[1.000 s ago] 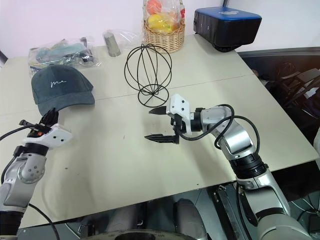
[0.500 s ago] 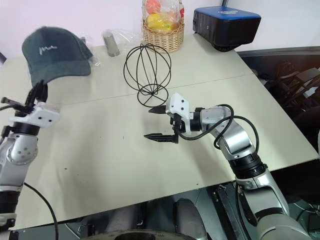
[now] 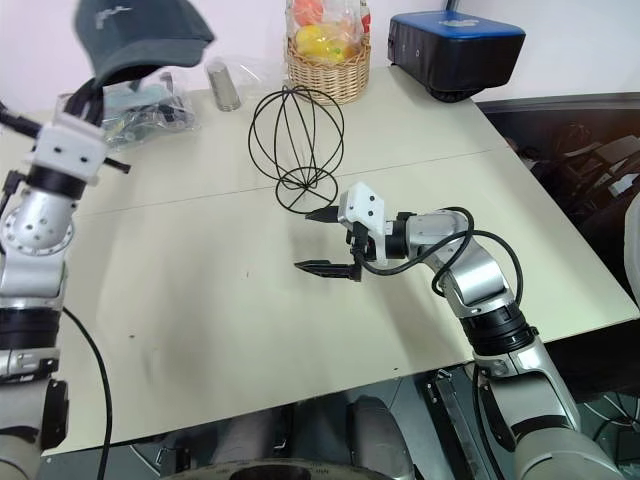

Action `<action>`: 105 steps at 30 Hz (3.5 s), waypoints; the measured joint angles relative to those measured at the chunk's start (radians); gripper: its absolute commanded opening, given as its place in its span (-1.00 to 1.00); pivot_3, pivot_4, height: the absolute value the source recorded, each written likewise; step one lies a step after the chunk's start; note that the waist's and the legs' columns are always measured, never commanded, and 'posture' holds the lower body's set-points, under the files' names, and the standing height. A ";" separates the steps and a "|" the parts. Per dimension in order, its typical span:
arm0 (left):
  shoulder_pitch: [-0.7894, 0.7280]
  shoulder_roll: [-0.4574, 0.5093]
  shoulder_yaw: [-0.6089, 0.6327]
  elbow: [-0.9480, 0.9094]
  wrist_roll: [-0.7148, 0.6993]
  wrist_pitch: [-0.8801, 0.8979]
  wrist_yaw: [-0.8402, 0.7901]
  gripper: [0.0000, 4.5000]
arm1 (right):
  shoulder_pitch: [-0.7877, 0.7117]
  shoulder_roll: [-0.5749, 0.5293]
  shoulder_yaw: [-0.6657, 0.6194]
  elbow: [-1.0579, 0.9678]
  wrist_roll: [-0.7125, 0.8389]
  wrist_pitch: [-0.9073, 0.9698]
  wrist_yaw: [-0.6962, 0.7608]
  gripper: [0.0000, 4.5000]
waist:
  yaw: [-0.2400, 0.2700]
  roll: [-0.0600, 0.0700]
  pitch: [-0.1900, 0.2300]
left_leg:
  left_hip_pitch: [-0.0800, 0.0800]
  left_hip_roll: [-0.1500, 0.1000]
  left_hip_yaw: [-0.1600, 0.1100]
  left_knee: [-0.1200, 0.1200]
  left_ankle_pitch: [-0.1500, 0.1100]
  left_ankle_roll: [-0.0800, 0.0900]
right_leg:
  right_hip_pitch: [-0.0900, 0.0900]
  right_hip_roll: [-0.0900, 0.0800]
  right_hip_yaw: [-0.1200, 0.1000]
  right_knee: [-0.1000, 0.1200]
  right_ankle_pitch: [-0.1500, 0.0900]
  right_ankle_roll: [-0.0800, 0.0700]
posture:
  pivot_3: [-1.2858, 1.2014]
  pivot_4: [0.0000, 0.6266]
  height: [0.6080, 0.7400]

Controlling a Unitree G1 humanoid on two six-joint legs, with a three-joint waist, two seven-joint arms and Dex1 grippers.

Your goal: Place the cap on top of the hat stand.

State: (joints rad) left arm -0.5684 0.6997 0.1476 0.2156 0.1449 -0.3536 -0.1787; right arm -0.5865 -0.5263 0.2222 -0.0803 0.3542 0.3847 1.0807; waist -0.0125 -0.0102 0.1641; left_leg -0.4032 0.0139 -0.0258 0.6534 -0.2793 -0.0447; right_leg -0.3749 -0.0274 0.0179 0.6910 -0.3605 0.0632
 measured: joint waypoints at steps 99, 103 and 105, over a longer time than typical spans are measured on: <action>0.176 -0.290 -0.329 -0.358 0.535 0.098 0.024 -0.99 | 0.000 -0.044 -0.384 -0.006 0.171 0.156 -0.326 1.00 | 0.009 0.000 0.000 | -0.005 -0.001 0.000 0.012 -0.002 0.004 | -0.001 0.000 0.001 0.007 0.002 0.003 | 0.03 -0.52 1.00; 0.216 -0.315 -0.337 -0.381 0.554 0.123 0.044 -0.99 | 0.001 -0.045 -0.384 -0.019 0.172 0.160 -0.326 1.00 | 0.018 0.001 0.000 | -0.004 -0.001 0.000 0.012 -0.002 0.004 | -0.001 0.000 0.002 0.007 0.002 0.003 | 0.03 -0.52 1.00; 0.241 -0.326 -0.342 -0.386 0.570 0.133 0.065 -0.99 | 0.001 -0.046 -0.384 -0.026 0.172 0.162 -0.326 1.00 | 0.021 0.000 0.000 | -0.004 -0.001 0.000 0.012 -0.002 0.004 | -0.001 0.000 0.002 0.007 0.002 0.003 | 0.03 -0.52 1.00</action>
State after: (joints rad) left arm -0.3272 0.3738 -0.1945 -0.1705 0.7153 -0.2203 -0.1137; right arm -0.5855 -0.5721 -0.1623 -0.1064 0.5259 0.5471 0.7549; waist 0.0088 -0.0097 0.1638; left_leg -0.4068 0.0130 -0.0256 0.6655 -0.2816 -0.0403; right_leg -0.3756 -0.0275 0.0196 0.6984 -0.3588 0.0663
